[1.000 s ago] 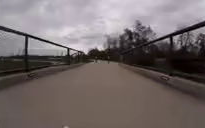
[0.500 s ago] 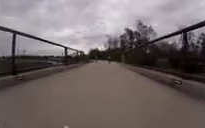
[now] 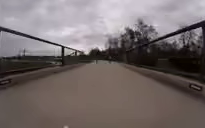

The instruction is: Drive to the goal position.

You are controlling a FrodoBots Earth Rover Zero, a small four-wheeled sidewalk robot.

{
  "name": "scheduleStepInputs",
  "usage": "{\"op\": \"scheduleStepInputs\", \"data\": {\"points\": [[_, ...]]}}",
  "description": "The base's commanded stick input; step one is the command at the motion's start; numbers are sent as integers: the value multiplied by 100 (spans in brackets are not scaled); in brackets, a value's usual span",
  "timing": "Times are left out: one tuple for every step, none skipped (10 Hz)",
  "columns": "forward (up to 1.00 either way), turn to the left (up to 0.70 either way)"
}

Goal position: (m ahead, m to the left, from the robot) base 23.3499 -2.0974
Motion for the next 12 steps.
{"op": "scheduleStepInputs", "data": {"points": [[100,0],[100,0],[100,0],[100,0],[100,0],[100,0],[100,0],[100,0],[100,0],[100,0],[100,0],[100,0]]}}
